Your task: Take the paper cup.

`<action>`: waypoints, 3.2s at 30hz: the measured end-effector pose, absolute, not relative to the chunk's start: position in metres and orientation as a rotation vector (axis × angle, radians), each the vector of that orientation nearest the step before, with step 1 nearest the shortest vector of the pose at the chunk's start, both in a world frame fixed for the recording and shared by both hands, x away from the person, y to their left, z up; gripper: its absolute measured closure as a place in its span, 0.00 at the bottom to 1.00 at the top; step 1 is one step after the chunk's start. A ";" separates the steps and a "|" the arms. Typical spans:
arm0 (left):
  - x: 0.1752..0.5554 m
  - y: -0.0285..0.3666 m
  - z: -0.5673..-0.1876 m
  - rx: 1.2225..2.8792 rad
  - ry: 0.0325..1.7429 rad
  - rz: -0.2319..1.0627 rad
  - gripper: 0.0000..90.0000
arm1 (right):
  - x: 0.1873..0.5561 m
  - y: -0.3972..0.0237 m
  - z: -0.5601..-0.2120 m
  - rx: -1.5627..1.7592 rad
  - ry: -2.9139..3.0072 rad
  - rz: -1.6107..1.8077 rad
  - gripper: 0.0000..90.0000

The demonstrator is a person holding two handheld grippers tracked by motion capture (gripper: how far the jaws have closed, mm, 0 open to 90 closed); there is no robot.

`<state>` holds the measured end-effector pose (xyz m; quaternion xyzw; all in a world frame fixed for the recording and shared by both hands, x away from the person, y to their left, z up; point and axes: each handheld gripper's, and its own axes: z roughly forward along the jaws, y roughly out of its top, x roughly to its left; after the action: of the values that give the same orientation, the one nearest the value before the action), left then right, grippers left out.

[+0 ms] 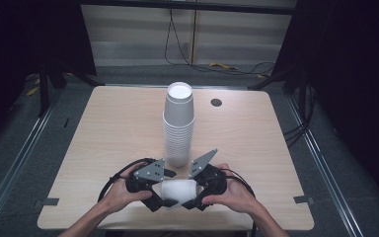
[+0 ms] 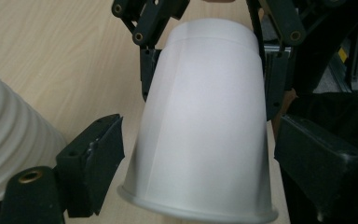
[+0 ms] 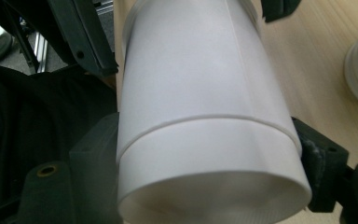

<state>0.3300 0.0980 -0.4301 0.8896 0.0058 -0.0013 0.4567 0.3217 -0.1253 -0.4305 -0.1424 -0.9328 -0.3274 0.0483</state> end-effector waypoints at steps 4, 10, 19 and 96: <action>0.333 0.103 -0.427 2.139 0.058 -0.007 0.17 | 0.323 -0.129 -0.431 -0.455 -2.837 -1.019 0.25; 0.338 0.112 -0.424 2.059 0.124 0.001 0.17 | 0.326 -0.137 -0.429 -0.497 -2.827 -1.038 0.24; 0.343 0.119 -0.425 1.985 0.192 -0.011 0.17 | 0.329 -0.150 -0.431 -0.551 -2.837 -1.110 0.24; 0.342 0.110 -0.436 1.847 0.235 -0.107 0.09 | 0.327 -0.156 -0.451 -0.481 -2.415 -1.721 0.23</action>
<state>0.3415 0.1098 -0.4361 0.7954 0.1010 -0.0461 0.5958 0.3272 -0.1562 -0.4512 -0.1596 -0.8020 -0.5715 0.0687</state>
